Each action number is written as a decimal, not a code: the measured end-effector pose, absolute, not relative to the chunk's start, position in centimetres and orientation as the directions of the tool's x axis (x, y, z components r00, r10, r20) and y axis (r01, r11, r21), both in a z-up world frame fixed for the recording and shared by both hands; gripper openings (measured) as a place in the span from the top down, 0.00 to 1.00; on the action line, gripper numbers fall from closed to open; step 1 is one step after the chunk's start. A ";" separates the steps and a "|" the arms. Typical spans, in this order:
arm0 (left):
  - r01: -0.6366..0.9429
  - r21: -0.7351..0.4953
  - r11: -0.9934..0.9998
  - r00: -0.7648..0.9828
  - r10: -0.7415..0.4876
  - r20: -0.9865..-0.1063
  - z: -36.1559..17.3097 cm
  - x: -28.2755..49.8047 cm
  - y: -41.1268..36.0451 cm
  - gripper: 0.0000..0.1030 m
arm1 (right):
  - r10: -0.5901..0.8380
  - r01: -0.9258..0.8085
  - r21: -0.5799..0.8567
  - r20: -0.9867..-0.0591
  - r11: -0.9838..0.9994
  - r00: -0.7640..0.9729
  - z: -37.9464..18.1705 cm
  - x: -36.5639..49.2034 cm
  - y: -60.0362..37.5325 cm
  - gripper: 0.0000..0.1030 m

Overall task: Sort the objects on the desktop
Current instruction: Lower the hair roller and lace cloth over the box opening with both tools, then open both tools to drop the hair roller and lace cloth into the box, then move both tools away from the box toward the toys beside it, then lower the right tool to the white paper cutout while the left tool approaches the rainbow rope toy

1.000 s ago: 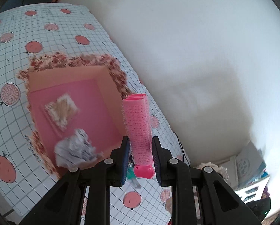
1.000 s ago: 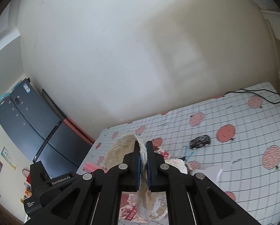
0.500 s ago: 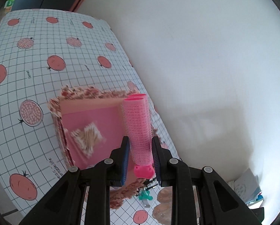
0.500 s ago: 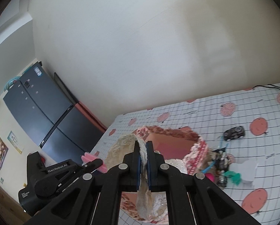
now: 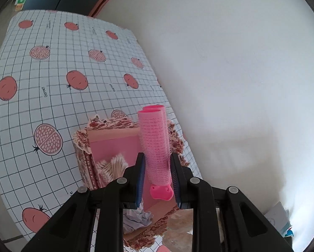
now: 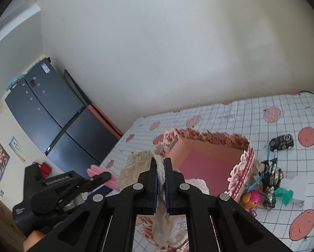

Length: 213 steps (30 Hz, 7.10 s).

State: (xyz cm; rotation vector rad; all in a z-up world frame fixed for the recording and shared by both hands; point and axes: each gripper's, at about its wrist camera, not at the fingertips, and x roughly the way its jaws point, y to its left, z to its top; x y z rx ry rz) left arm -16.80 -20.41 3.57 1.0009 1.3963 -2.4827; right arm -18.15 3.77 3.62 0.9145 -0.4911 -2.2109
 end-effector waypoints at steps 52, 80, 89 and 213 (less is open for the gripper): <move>0.523 -0.571 -0.632 -0.589 0.216 -0.779 -2.7 -20.4 -16.4 0.60 | -0.638 0.349 0.535 -0.663 -0.769 -0.392 -4.1 -21.3 2.2 0.91; 0.500 -0.547 -0.672 -0.617 0.167 -0.769 -0.1 -19.7 -15.9 0.45 | -0.636 0.368 0.518 -0.645 -0.772 -0.425 -1.5 -20.8 3.8 0.64; 0.475 -0.521 -0.709 -0.628 0.141 -0.765 1.2 -19.5 -14.9 0.45 | -0.604 0.387 0.465 -0.642 -0.797 -0.473 0.7 -20.3 5.4 0.61; 0.174 -0.226 -0.959 -0.413 0.137 -0.900 -6.0 -18.7 5.6 0.17 | -0.307 0.192 0.251 -0.876 -0.949 -0.371 -12.0 -23.8 19.6 0.90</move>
